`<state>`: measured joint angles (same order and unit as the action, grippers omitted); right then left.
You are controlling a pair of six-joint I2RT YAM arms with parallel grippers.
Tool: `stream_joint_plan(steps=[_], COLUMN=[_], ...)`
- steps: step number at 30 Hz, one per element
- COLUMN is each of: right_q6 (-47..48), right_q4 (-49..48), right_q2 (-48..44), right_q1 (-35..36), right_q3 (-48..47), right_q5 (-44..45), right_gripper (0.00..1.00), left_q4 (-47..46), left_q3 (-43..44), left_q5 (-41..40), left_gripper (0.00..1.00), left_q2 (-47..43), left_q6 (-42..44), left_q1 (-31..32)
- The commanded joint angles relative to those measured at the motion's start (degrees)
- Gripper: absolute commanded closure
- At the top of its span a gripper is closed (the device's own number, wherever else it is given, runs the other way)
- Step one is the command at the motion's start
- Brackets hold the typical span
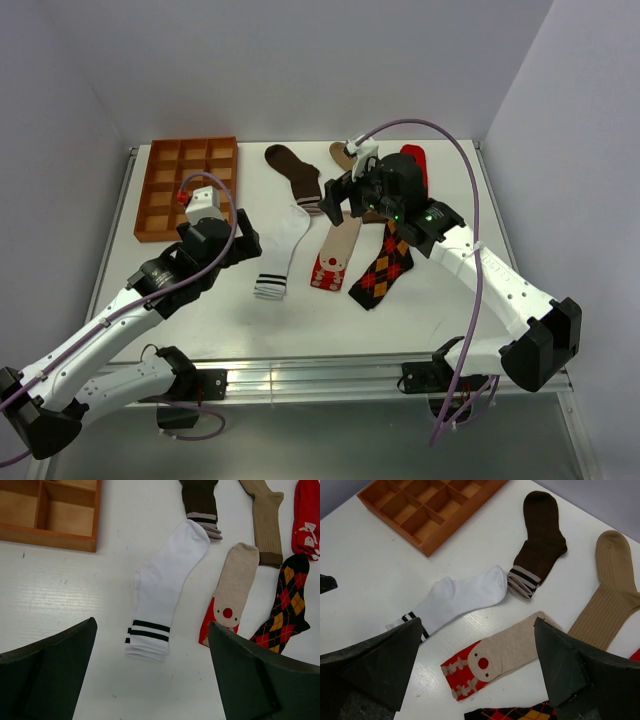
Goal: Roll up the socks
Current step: Roll the sock at the center of the board.
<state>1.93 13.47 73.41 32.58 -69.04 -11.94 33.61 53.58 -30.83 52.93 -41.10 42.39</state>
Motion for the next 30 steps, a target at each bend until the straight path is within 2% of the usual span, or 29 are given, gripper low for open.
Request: stream_joint_plan(steps=[1,11,15,20,22,30], right_q6=[-0.1,2.9,7.0,13.5,15.2,16.9], right_q4=[-0.7,1.0,4.9,8.4,8.6,6.3], right_q2=[-1.7,0.1,5.9,13.7,16.2,24.2], right_q1=[-0.5,-0.5,0.4,4.7,8.7,20.1], right_q3=[-1.5,-1.6,-4.9,-6.4,-5.9,-5.2], right_q5=[1.5,0.2,-3.1,-3.1,-1.2,2.7], right_gripper=[0.00,0.00,0.13,0.24,0.26,0.27], left_q4=[-2.3,-2.5,-2.3,-0.2,0.1,2.3], left_q3=[0.2,0.7,3.4,5.7,6.0,10.4], left_q5=[0.9,1.1,0.2,-2.2,-1.6,-2.0], left_gripper=[0.01,0.01,0.01,0.00,0.01,0.03], left_q2=[0.1,0.5,1.3,1.5,0.3,-4.2], left_q6=[0.9,0.0,-0.7,-2.2,-2.8,-3.8], left_q1=[-0.2,-0.2,-0.3,-0.9,-2.5,-10.7])
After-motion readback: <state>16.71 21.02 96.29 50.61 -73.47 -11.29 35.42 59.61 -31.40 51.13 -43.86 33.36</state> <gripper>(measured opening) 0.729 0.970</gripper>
